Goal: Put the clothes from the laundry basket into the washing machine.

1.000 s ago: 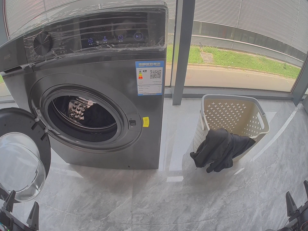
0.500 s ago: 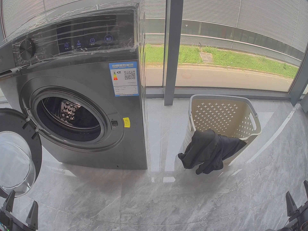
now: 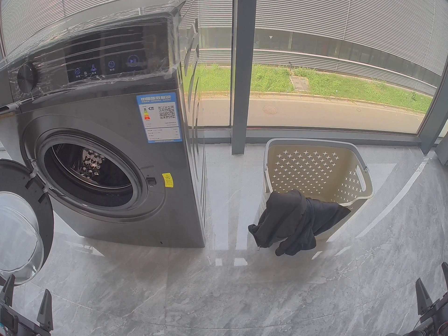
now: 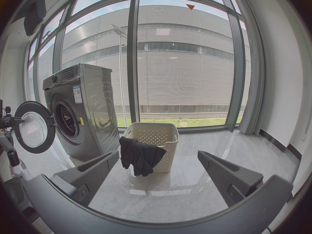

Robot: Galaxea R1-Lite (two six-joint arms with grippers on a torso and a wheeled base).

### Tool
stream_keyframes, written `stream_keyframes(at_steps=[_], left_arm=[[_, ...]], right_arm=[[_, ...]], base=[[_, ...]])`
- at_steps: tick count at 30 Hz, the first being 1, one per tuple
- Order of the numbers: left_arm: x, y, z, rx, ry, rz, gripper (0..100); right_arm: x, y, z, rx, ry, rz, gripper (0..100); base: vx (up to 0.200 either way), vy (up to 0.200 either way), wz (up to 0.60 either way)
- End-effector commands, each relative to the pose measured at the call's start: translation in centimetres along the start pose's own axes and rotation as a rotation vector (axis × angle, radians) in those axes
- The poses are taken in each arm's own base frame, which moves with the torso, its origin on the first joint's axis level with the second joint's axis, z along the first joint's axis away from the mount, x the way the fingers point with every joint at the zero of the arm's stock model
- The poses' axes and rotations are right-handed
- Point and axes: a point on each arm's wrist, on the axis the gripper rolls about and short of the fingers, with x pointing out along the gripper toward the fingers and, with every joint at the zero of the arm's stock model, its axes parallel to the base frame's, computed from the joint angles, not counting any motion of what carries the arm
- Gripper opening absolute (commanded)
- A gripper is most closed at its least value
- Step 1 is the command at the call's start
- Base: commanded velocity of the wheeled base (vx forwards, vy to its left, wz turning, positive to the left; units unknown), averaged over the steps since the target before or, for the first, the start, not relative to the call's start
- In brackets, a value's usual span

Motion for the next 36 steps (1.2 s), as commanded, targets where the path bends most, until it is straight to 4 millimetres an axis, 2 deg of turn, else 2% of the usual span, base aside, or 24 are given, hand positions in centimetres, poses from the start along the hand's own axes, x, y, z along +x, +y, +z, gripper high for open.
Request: stream_keyframes(at_steps=[1,8,12,21,36], left_arm=[[-0.07,0.08,-0.22,-0.028,-0.011,0.041,100],[-0.07,0.15,-0.24,-0.03,-0.008,0.071,100],[-0.02,-0.39,-0.73,-0.064,0.021,-0.163,100],[-0.03,-0.34,-0.76,-0.056,0.023,-0.137,100],[-0.02,-0.32,-0.78,-0.054,0.025,-0.125,100]], right_arm=[[0.09,0.0,-0.5,0.0,0.013,0.0,100],[0.09,0.0,-0.5,0.0,0.013,0.0,100],[0.09,0.0,-0.5,0.0,0.013,0.0,100],[0.09,0.0,-0.5,0.0,0.013,0.0,100],[0.09,0.0,-0.5,0.0,0.013,0.0,100]], base=[[0.0,0.0,0.0],[0.0,0.0,0.0],[0.0,0.0,0.0],[0.0,0.0,0.0],[0.0,-0.2,0.0]])
